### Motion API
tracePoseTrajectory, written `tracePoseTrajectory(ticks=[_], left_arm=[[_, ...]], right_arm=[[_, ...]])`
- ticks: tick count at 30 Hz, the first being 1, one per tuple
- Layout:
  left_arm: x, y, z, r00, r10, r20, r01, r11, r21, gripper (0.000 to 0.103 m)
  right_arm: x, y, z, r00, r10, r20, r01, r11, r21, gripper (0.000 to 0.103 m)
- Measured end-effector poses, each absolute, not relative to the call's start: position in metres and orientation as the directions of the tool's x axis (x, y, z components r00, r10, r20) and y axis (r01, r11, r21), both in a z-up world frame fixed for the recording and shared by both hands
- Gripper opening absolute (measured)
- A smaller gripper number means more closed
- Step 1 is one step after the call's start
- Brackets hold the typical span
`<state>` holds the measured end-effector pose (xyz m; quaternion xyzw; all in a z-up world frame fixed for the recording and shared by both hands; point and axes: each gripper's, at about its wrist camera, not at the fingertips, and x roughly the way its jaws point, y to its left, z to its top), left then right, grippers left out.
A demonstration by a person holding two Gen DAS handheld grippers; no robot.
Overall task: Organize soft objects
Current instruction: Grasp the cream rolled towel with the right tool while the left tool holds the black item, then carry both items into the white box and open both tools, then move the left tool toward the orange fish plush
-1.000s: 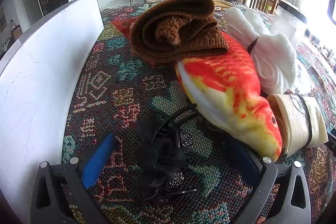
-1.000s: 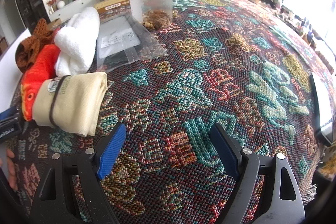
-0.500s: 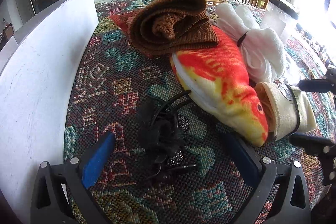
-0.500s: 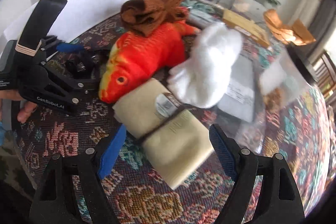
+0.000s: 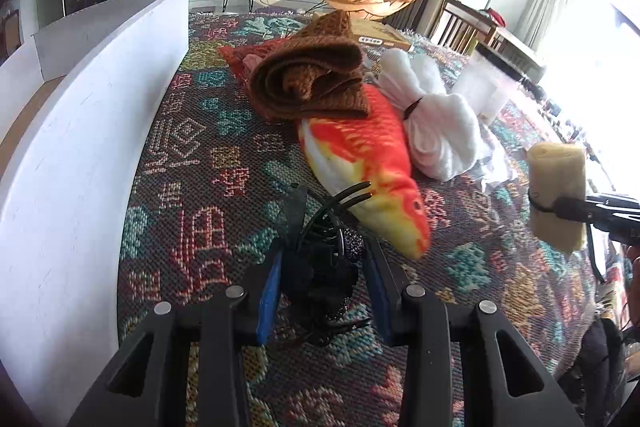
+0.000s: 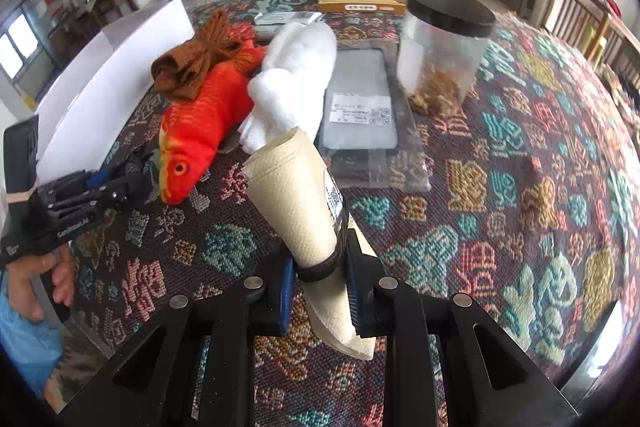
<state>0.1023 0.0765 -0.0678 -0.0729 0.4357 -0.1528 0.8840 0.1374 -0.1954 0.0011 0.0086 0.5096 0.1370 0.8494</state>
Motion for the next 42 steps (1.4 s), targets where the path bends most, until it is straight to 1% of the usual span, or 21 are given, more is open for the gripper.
tracePoseTrajectory(ticks=[4, 8, 11, 13, 15, 16, 17, 18, 19, 20, 21, 23, 26, 28, 30, 33, 35, 37, 38, 40, 42], left_arm=[[0.074, 0.086, -0.033, 0.603, -0.403, -0.688, 0.211, 0.913, -0.35, 0.038], [0.055, 0.116, 0.015, 0.659, -0.407, -0.632, 0.214, 0.907, -0.361, 0.038], [0.04, 0.16, 0.042, 0.709, -0.325, -0.625, 0.143, 0.935, -0.323, 0.038], [0.031, 0.198, 0.052, 0.736, -0.23, -0.637, 0.053, 0.957, -0.285, 0.038], [0.022, 0.236, 0.054, 0.748, -0.1, -0.656, -0.07, 0.971, -0.228, 0.039], [0.018, 0.254, 0.053, 0.742, -0.03, -0.67, -0.136, 0.972, -0.194, 0.04], [0.016, 0.271, 0.051, 0.727, 0.033, -0.686, -0.197, 0.967, -0.163, 0.049], [0.014, 0.286, 0.048, 0.71, 0.085, -0.699, -0.254, 0.957, -0.141, 0.07], [0.01, 0.299, 0.046, 0.7, 0.128, -0.702, -0.304, 0.944, -0.131, 0.081], [0.005, 0.311, 0.046, 0.699, 0.167, -0.695, -0.349, 0.928, -0.128, 0.093], [-0.001, 0.318, 0.045, 0.703, 0.193, -0.685, -0.38, 0.916, -0.132, 0.094], [-0.007, 0.324, 0.043, 0.711, 0.194, -0.675, -0.395, 0.905, -0.156, 0.094], [-0.005, 0.307, 0.037, 0.73, 0.131, -0.671, -0.352, 0.913, -0.204, 0.094], [-0.002, 0.277, 0.039, 0.75, 0.038, -0.66, -0.261, 0.934, -0.243, 0.094], [0.002, 0.232, 0.044, 0.76, -0.068, -0.647, -0.139, 0.955, -0.263, 0.094], [0.01, 0.152, 0.04, 0.725, -0.233, -0.649, 0.071, 0.961, -0.265, 0.094], [0.016, 0.099, 0.027, 0.667, -0.322, -0.672, 0.182, 0.945, -0.272, 0.095], [0.026, 0.057, 0.006, 0.606, -0.366, -0.706, 0.239, 0.931, -0.277, 0.095], [0.032, 0.039, -0.006, 0.586, -0.369, -0.722, 0.251, 0.929, -0.271, 0.095], [0.047, 0.011, -0.035, 0.552, -0.34, -0.761, 0.258, 0.938, -0.232, 0.095], [0.06, -0.007, -0.061, 0.521, -0.298, -0.8, 0.266, 0.947, -0.18, 0.095]], right_arm=[[0.131, -0.187, 0.022, 0.457, 0.36, -0.813, -0.216, 0.932, 0.291, 0.024], [0.106, -0.122, 0.058, 0.43, 0.554, -0.713, -0.326, 0.832, 0.449, 0.024], [0.105, -0.052, 0.085, 0.366, 0.681, -0.635, -0.429, 0.728, 0.534, 0.024], [0.107, -0.002, 0.096, 0.303, 0.75, -0.587, -0.483, 0.652, 0.584, 0.024], [0.107, 0.044, 0.099, 0.249, 0.801, -0.545, -0.507, 0.587, 0.631, 0.027], [0.108, 0.065, 0.096, 0.233, 0.818, -0.526, -0.509, 0.563, 0.651, 0.035], [0.112, 0.082, 0.093, 0.215, 0.83, -0.515, -0.511, 0.545, 0.665, 0.049], [0.112, 0.096, 0.087, 0.191, 0.831, -0.522, -0.506, 0.539, 0.673, 0.064], [0.116, 0.106, 0.081, 0.176, 0.82, -0.544, -0.492, 0.552, 0.673, 0.079], [0.114, 0.109, 0.075, 0.169, 0.81, -0.562, -0.48, 0.566, 0.67, 0.079], [0.112, 0.107, 0.071, 0.175, 0.803, -0.57, -0.473, 0.576, 0.666, 0.079], [0.107, 0.089, 0.062, 0.229, 0.772, -0.593, -0.467, 0.622, 0.629, 0.079], [0.094, 0.046, 0.047, 0.381, 0.635, -0.671, -0.447, 0.762, 0.468, 0.079], [0.088, 0.007, 0.027, 0.496, 0.476, -0.727, -0.385, 0.87, 0.307, 0.079], [0.083, -0.035, 0.002, 0.57, 0.295, -0.767, -0.274, 0.948, 0.161, 0.079], [0.075, -0.103, -0.035, 0.606, 0.064, -0.793, -0.084, 0.996, 0.016, 0.078], [0.068, -0.143, -0.049, 0.618, -0.065, -0.784, 0.032, 0.998, -0.057, 0.078], [0.063, -0.172, -0.056, 0.625, -0.143, -0.767, 0.118, 0.989, -0.089, 0.078], [0.062, -0.185, -0.059, 0.617, -0.163, -0.77, 0.17, 0.983, -0.072, 0.078], [0.06, -0.205, -0.054, 0.622, -0.121, -0.773, 0.223, 0.975, 0.027, 0.078], [0.059, -0.211, -0.052, 0.637, -0.146, -0.757, 0.258, 0.966, 0.03, 0.078]])
